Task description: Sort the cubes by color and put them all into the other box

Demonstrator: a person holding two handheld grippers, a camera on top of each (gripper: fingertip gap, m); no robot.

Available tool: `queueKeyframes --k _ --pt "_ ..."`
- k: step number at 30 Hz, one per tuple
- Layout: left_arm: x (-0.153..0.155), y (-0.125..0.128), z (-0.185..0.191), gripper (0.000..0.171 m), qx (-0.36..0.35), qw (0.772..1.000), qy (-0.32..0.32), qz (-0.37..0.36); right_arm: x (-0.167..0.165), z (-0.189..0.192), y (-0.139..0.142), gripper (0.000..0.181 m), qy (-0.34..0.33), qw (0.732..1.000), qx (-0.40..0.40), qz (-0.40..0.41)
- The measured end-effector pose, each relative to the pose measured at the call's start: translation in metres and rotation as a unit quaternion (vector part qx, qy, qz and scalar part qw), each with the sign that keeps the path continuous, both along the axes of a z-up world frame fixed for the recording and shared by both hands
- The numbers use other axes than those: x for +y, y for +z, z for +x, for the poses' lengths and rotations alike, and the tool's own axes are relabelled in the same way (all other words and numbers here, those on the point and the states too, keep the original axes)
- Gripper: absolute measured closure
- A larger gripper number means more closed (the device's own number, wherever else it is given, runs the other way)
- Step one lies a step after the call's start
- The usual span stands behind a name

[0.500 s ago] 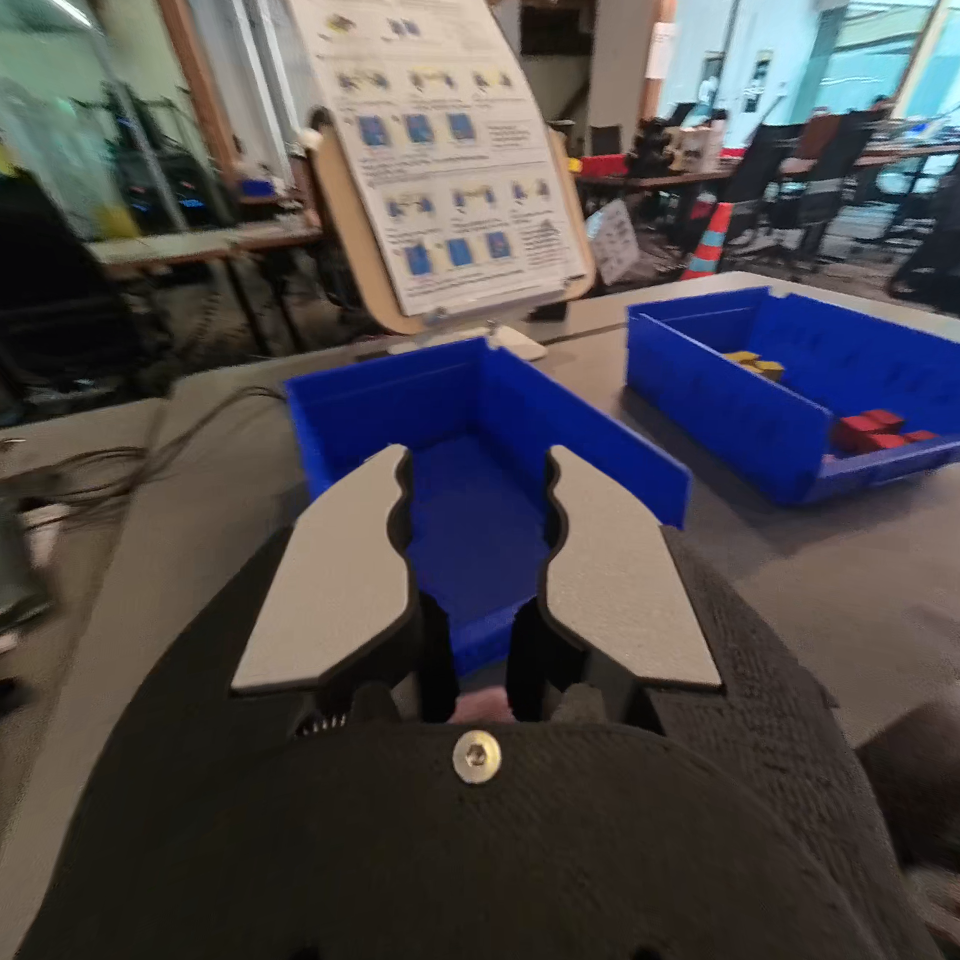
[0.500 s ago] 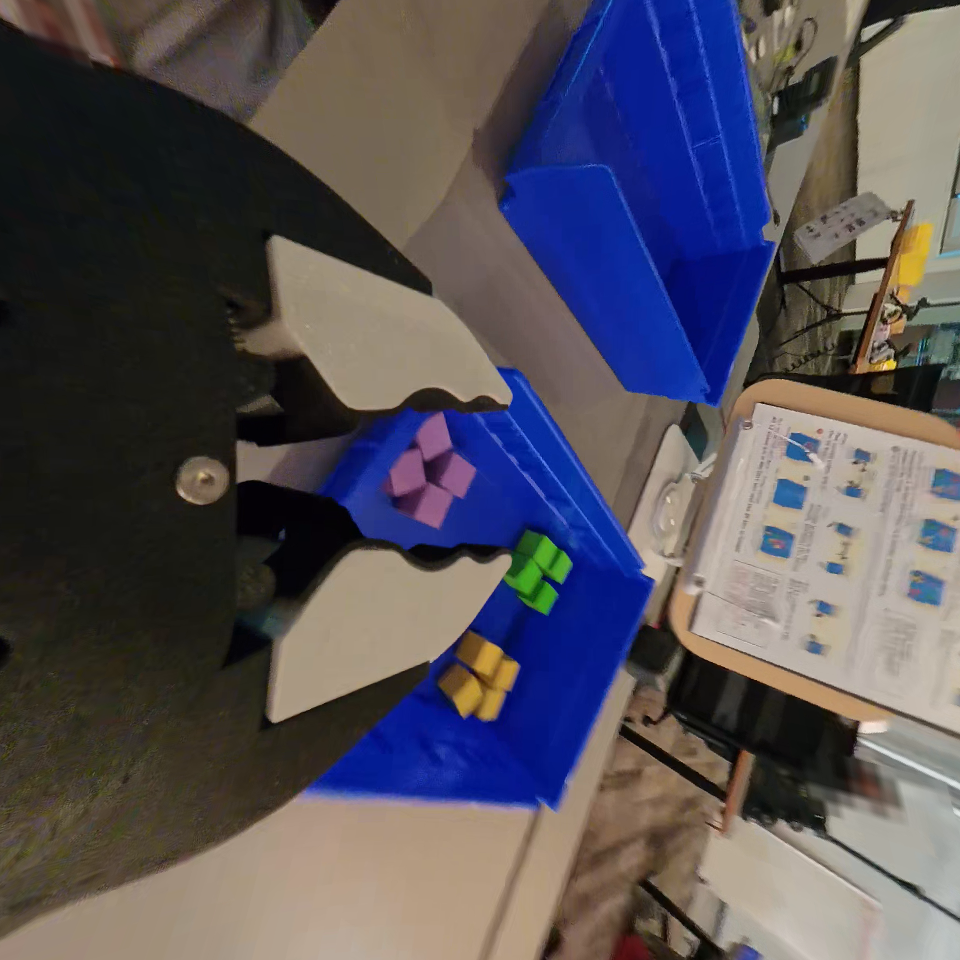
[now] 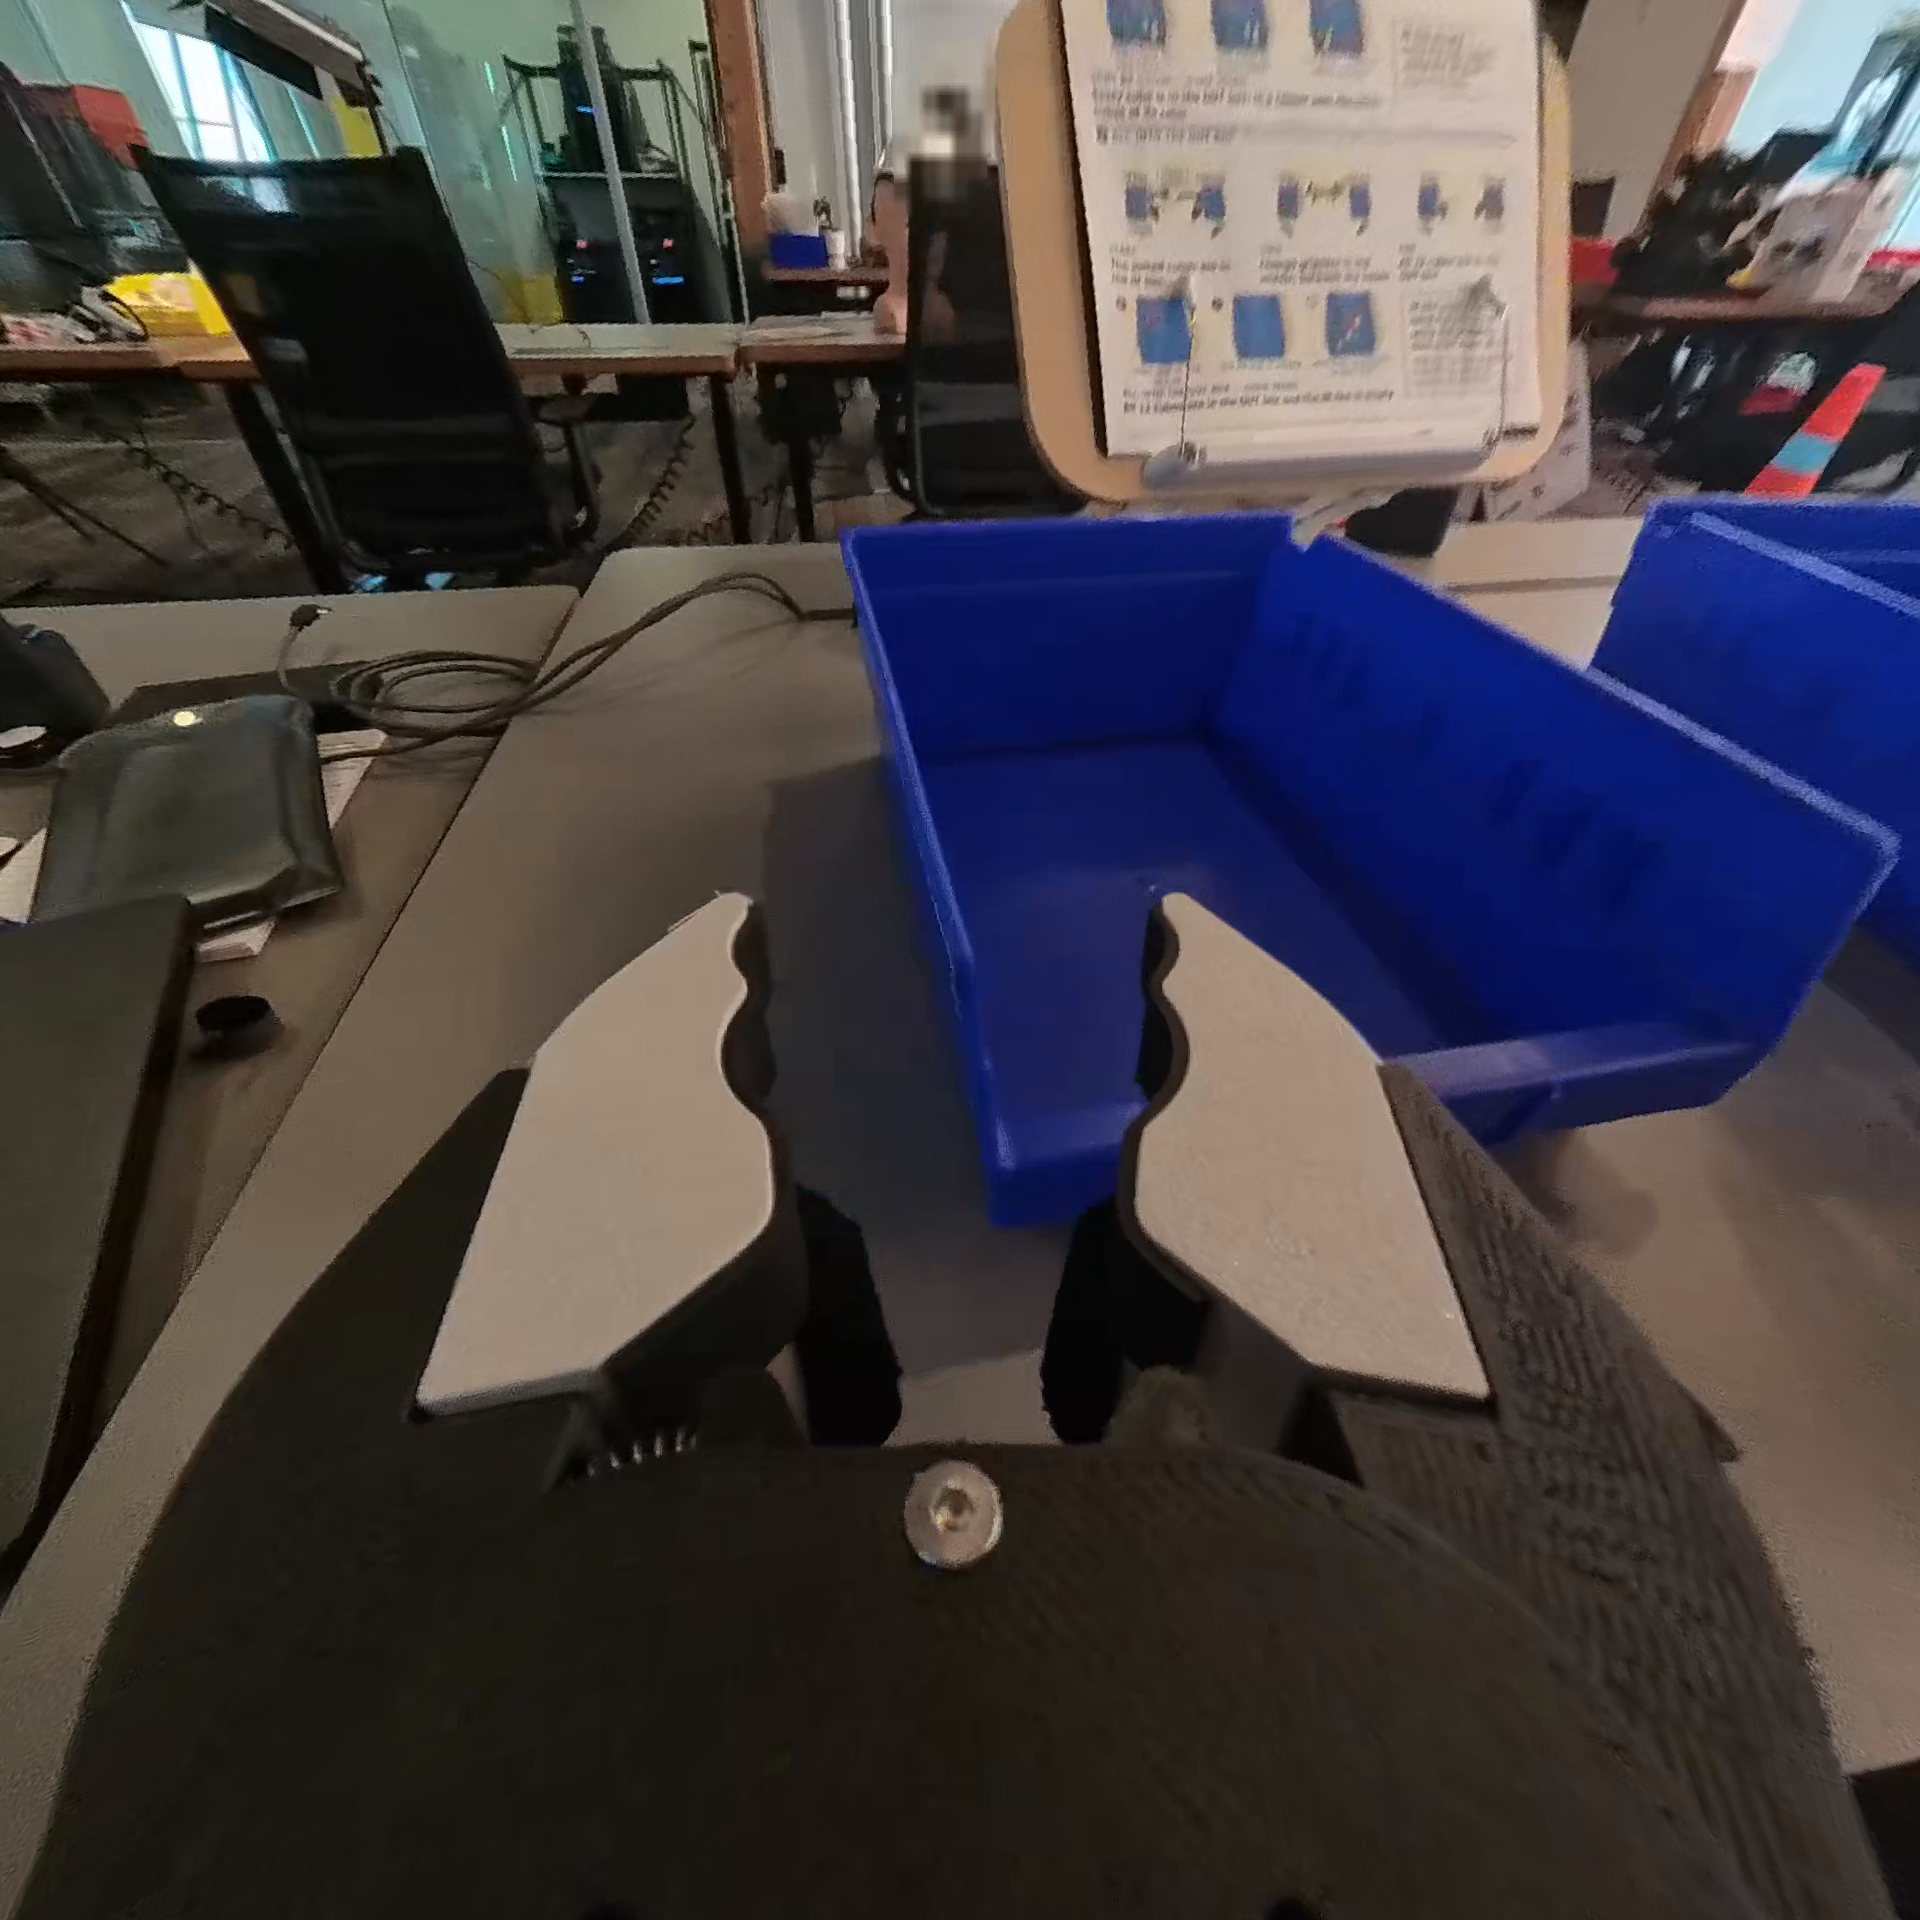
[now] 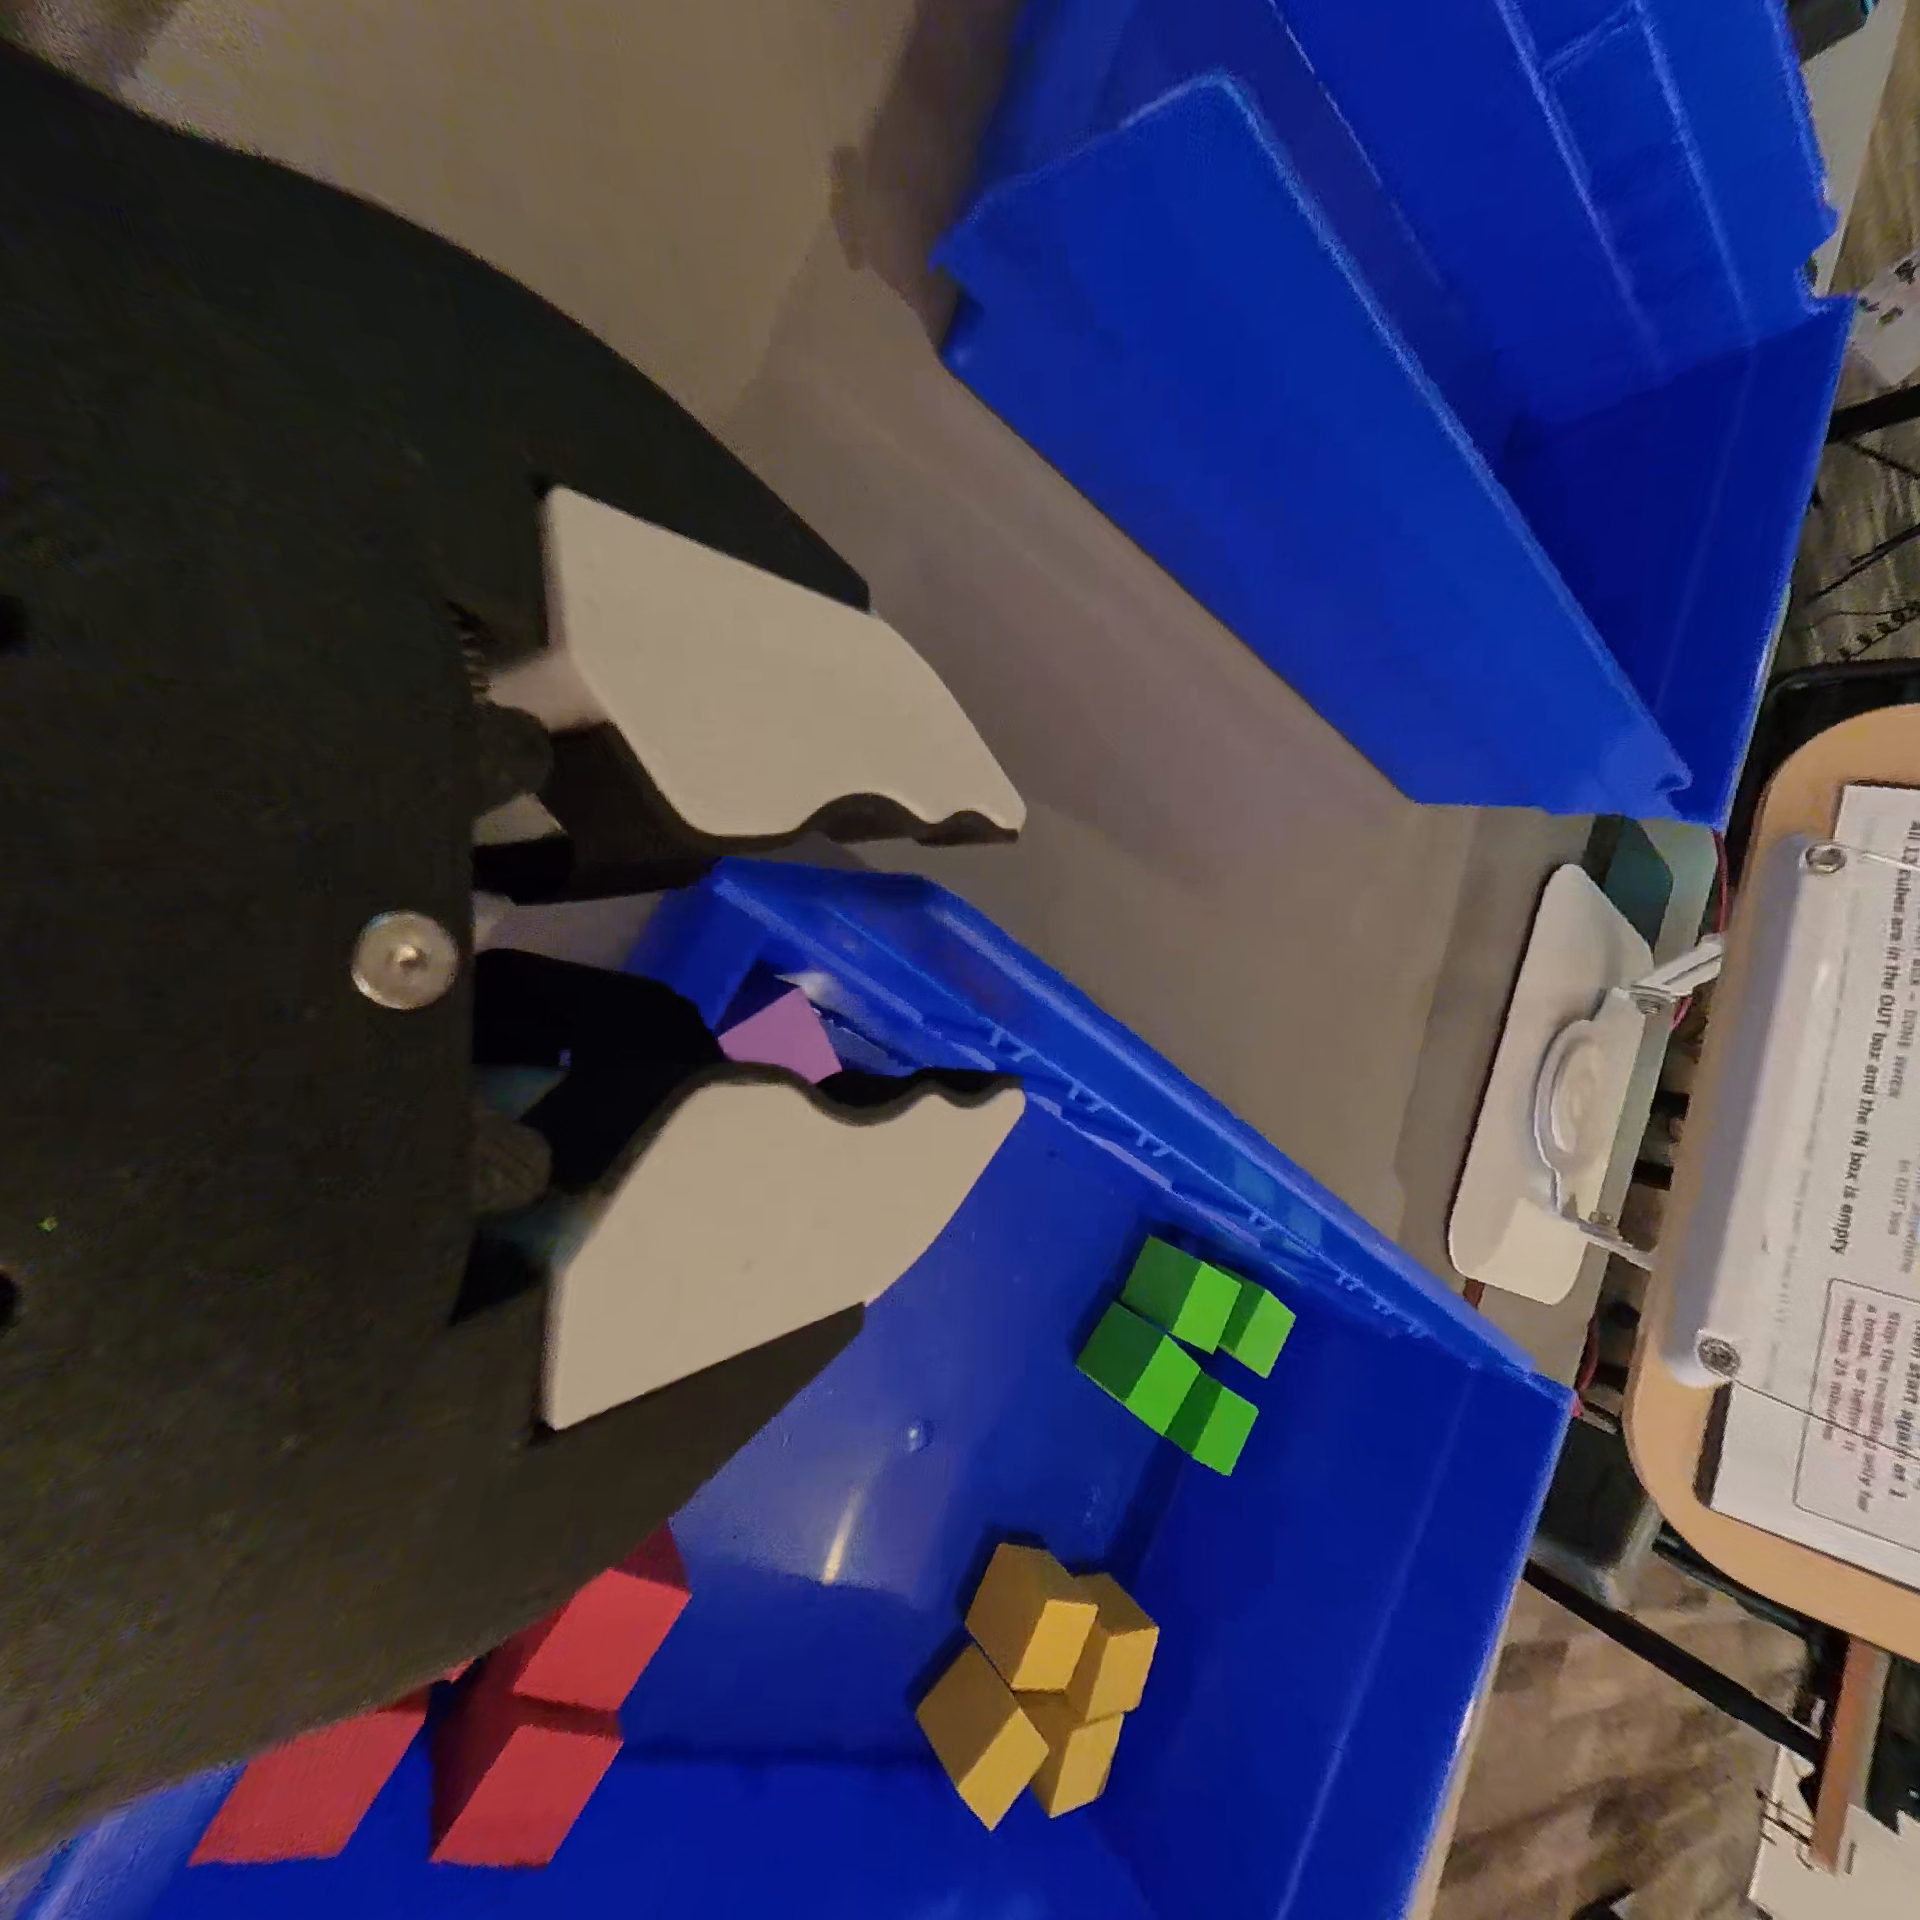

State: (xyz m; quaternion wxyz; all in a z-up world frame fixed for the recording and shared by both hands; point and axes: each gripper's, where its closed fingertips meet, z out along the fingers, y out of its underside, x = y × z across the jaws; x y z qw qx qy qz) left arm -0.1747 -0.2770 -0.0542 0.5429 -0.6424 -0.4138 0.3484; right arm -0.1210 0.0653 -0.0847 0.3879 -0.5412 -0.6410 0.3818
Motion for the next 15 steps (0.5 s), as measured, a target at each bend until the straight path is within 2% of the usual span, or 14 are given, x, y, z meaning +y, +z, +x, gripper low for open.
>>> queueKeyframes --k 2,6,11,15 --pt "0.002 -0.008 -0.003 0.099 -0.012 1.000 0.006 -0.001 0.000 -0.005 -0.005 0.147 -0.002 1.000 -0.009 -0.003" --pt "0.002 -0.023 -0.015 0.100 -0.043 0.999 0.023 -0.021 0.001 -0.008 -0.005 0.149 -0.005 1.000 -0.005 0.010" --pt "0.009 -0.037 -0.016 0.144 -0.056 0.995 0.022 -0.077 0.002 -0.005 -0.005 0.150 0.002 1.000 -0.004 0.012" --pt "0.008 -0.041 -0.019 0.164 -0.053 0.993 0.034 -0.104 0.005 -0.002 -0.005 0.150 0.016 1.000 -0.010 0.019"
